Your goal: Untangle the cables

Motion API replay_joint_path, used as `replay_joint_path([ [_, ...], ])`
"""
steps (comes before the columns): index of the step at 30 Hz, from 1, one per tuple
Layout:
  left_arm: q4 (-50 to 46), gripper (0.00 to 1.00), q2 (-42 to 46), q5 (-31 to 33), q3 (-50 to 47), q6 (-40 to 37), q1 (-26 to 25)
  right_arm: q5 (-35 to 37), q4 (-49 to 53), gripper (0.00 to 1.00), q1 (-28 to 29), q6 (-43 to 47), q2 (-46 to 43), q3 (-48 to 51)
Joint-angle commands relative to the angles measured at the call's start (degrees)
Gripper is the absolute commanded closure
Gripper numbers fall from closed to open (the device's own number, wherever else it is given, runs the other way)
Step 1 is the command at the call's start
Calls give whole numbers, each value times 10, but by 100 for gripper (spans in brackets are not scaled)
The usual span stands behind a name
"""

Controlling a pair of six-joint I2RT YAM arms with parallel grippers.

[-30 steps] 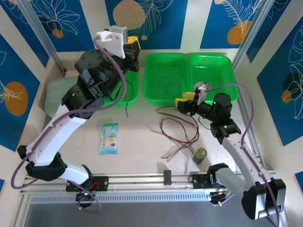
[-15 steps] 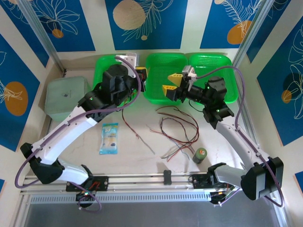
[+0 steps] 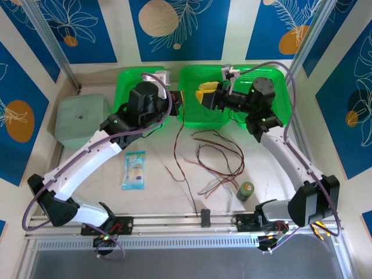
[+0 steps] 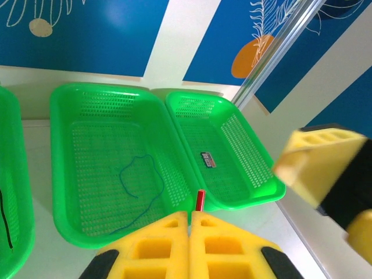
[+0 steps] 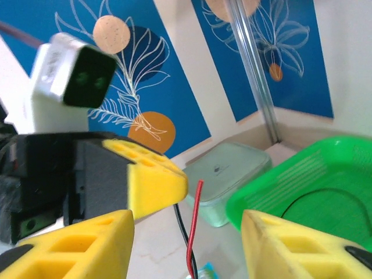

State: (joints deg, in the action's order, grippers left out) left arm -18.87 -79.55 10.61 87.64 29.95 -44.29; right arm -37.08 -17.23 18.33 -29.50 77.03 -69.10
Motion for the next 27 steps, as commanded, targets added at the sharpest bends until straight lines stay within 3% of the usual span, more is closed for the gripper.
replay_joint_path([
  [1, 16, 100, 6, -18, 23, 7, 8, -10, 55, 51, 3, -81, 25, -47],
  [11, 4, 100, -13, -36, 70, -2, 18, -30, 120, 56, 28, -59, 81, -114],
  [27, 0, 100, -12, -38, 67, 1, 23, -50, 105, 54, 49, -77, 110, -144],
])
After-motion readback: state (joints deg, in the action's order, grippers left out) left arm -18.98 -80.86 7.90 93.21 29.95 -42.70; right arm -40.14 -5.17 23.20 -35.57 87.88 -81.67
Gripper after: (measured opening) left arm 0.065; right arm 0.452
